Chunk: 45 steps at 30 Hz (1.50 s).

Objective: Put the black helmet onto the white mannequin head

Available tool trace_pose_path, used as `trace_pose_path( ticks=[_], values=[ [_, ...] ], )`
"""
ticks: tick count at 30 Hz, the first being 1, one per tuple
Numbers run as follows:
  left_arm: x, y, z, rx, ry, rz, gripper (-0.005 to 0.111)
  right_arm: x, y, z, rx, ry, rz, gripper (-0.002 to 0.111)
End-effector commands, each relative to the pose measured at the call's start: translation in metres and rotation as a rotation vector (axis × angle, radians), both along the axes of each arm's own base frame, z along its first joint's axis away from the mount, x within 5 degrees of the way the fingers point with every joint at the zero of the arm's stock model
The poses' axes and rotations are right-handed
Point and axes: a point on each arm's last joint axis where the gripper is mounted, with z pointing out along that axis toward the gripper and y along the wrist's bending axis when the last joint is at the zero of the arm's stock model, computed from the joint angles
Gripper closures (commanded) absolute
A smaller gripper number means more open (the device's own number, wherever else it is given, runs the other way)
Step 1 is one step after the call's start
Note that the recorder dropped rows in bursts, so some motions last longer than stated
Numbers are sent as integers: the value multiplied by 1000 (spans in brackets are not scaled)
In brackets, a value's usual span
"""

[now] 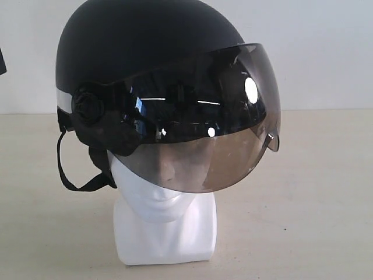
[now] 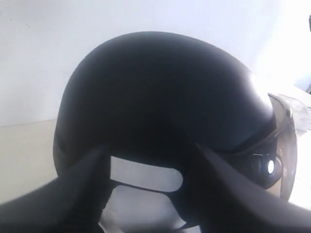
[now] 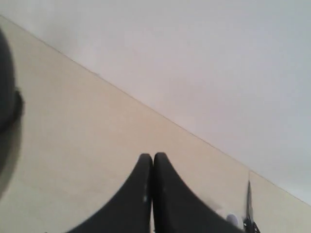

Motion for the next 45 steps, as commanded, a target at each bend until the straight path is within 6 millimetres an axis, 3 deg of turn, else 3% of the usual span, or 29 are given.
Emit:
trace_pose_path(
  ticks=[1,5,8,10,13,16,20,25,34,45],
  values=[
    [-2,-3,2,-14,20,-48,63,8,-32,0,10,21,-97,109],
    [-4,-4,2,-22,29,-70,65,27,-57,-14,118,79,-98,109],
    [-6,-6,4,-20,28,-101,65,45,-76,-37,233,169,-76,109],
    [-7,-7,7,-19,21,-110,68,56,-82,-57,329,270,28,109],
    [-4,-6,10,-12,9,-104,80,70,-88,-76,536,342,205,109],
    [0,-6,12,-14,18,-119,100,80,-99,-90,590,333,240,109],
    [11,-7,11,-55,53,-141,102,96,-105,-110,609,381,244,109],
    [22,-8,4,-93,108,-210,102,116,-91,-123,705,397,339,109],
    [38,-7,-8,-111,182,-217,102,113,-41,-133,594,477,510,109],
    [45,-1,-14,-44,181,-134,102,108,-18,-134,582,522,561,109]
  ],
)
